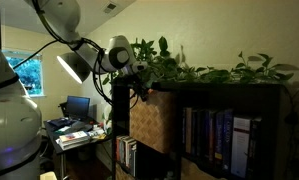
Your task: Pull out the topmost basket, pick up the socks from the top of the shelf and place them in the basket, push the basket backwards
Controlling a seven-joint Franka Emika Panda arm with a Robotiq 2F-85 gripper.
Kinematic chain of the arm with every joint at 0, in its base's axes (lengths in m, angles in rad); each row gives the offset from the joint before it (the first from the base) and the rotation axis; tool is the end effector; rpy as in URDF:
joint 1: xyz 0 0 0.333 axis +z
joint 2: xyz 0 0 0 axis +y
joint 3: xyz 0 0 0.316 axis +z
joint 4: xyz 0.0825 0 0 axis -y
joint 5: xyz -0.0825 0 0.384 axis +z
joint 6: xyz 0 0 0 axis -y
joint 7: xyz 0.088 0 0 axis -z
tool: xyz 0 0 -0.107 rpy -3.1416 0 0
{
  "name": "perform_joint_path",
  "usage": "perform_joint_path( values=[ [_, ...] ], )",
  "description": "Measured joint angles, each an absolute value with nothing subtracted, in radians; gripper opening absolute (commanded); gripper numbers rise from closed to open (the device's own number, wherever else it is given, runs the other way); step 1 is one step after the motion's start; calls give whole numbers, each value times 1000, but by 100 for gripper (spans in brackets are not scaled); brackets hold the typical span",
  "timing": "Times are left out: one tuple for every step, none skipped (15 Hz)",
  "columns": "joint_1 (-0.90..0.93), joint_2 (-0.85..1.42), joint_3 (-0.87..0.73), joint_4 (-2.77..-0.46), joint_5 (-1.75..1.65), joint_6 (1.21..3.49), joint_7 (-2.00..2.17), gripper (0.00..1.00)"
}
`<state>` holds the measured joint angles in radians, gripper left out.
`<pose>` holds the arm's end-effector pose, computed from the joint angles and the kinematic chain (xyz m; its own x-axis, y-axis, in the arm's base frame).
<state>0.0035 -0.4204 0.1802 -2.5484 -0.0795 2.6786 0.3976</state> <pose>0.4392 0.0876 0.4736 0.8397 -0.1443 0.5235 -0.1276 -0.9895 -0.0681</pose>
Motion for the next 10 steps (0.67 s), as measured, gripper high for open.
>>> perform_joint_path(
  values=[
    [-4,-411,185,-2548,-81,2701,405,4],
    [-14,-401,193,-2548,-83,2727,414,4],
    [-25,-391,201,-2547,-85,2749,420,4],
    [-37,-380,211,-2544,-90,2771,428,4],
    [-50,-368,221,-2541,-97,2791,441,4],
    [-63,-356,232,-2535,-104,2810,454,4],
    [-76,-345,242,-2531,-111,2825,463,4],
    [-88,-334,252,-2524,-121,2837,476,4],
    [-99,-324,262,-2518,-135,2849,492,4],
    [-110,-314,270,-2512,-147,2859,504,4]
  ],
)
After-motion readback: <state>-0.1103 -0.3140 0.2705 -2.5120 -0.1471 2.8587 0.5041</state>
